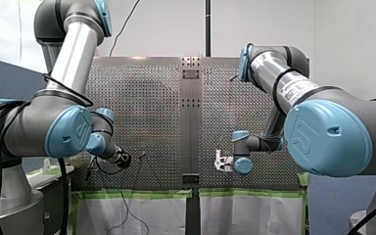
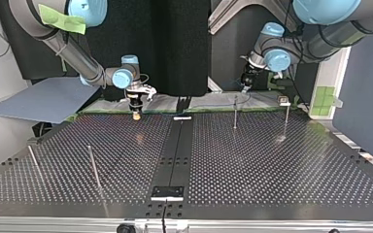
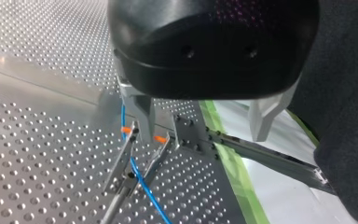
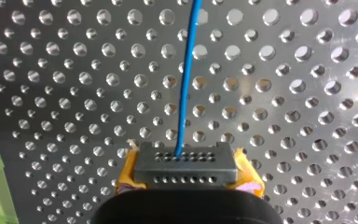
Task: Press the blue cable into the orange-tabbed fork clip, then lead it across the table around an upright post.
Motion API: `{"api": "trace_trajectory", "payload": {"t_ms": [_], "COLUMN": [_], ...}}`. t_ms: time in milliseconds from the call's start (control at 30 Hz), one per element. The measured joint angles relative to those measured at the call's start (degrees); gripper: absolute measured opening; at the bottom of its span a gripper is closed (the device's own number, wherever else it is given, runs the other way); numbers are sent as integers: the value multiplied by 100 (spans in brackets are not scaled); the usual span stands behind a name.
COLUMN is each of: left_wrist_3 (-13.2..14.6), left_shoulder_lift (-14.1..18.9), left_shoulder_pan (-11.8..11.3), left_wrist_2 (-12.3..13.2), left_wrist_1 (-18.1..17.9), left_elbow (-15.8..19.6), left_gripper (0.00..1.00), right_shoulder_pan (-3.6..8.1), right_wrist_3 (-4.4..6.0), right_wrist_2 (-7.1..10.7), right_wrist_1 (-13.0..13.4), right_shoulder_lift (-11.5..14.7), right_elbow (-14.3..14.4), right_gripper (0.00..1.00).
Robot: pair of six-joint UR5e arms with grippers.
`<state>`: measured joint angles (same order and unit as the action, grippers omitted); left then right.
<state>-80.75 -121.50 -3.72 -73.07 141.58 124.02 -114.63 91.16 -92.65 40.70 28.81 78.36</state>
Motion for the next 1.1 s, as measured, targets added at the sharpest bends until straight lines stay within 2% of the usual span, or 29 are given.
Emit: {"api": "trace_trajectory", "payload": {"t_ms": [233, 667, 833, 1100], "left_wrist_3": [-108, -683, -884, -666], "left_shoulder_lift": [11, 453, 389, 39], "left_shoulder_pan": [112, 183, 268, 426], "left_wrist_2": [-33, -463, -513, -529], "left_wrist_1": [-115, -628, -697, -706], "left_elbow": [3, -1, 1, -1], "left_gripper": [100, 100, 100, 100], "right_shoulder_pan": [-1, 3, 6, 17], "right_wrist_3": [0, -1, 0, 0], "right_wrist_2": [0, 0, 0, 0], "right_wrist_1": [-1, -9, -9, -9], "right_shoulder_lift": [0, 0, 0, -1], "right_elbow": [0, 0, 0, 0], "right_gripper": [0, 0, 0, 0]}}
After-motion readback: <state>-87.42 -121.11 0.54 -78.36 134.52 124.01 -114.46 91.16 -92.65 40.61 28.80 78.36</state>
